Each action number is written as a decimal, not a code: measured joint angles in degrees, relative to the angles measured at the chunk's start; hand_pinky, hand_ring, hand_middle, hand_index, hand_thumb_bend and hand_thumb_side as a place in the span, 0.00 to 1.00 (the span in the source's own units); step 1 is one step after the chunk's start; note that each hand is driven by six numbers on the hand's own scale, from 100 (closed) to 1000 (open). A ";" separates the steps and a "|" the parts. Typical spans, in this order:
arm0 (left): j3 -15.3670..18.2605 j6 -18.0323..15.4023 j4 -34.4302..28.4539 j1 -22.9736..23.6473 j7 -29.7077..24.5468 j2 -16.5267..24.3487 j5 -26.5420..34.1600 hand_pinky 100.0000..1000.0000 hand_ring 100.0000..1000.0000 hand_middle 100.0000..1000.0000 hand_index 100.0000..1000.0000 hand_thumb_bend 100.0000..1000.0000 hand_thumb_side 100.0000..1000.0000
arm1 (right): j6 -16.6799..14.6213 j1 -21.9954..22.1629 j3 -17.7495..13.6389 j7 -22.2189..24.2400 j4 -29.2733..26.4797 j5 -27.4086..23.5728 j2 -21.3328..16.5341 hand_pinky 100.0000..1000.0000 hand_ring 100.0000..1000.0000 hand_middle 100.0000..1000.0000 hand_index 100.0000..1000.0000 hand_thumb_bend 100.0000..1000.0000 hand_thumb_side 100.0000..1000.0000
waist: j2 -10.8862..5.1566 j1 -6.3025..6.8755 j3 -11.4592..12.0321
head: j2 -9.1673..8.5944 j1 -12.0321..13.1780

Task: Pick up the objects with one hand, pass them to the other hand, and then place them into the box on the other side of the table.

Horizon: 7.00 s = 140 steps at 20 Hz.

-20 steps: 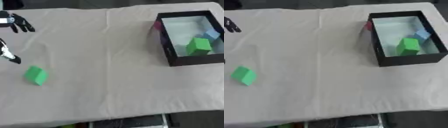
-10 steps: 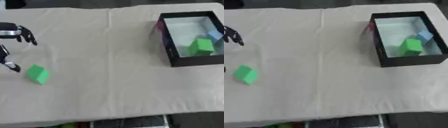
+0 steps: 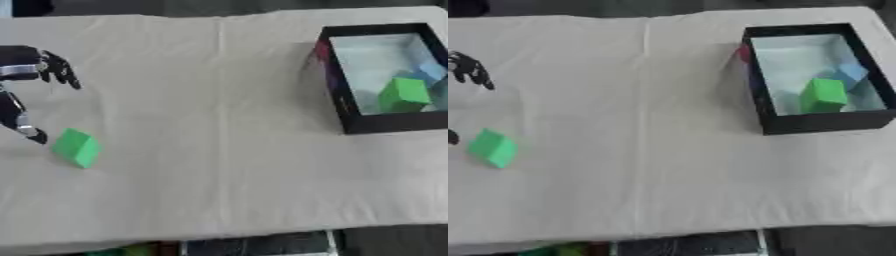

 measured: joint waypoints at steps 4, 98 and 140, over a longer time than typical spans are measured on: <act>-0.35 0.04 0.71 0.74 -0.61 -0.06 0.90 0.66 0.71 0.68 0.75 0.73 0.00 | 0.01 0.30 -0.02 0.02 0.23 0.14 0.37 1.00 0.96 0.93 0.83 0.00 0.38 | 0.14 -0.01 -0.07 | 0.00 0.10; 6.70 24.12 -10.70 3.48 22.03 -8.98 -0.46 0.50 0.46 0.45 0.48 0.16 0.00 | -1.56 3.95 -1.08 0.03 0.72 2.55 2.95 1.00 0.97 0.93 0.83 0.00 0.38 | 0.56 -0.77 -0.34 | -0.62 1.66; 14.18 17.33 -3.74 7.58 52.70 -35.66 -4.44 0.49 0.42 0.42 0.46 0.00 0.01 | -8.65 -8.85 13.83 9.73 -6.45 6.87 6.17 1.00 0.99 0.95 0.86 0.00 0.00 | 0.49 -2.56 -0.25 | -1.55 -0.17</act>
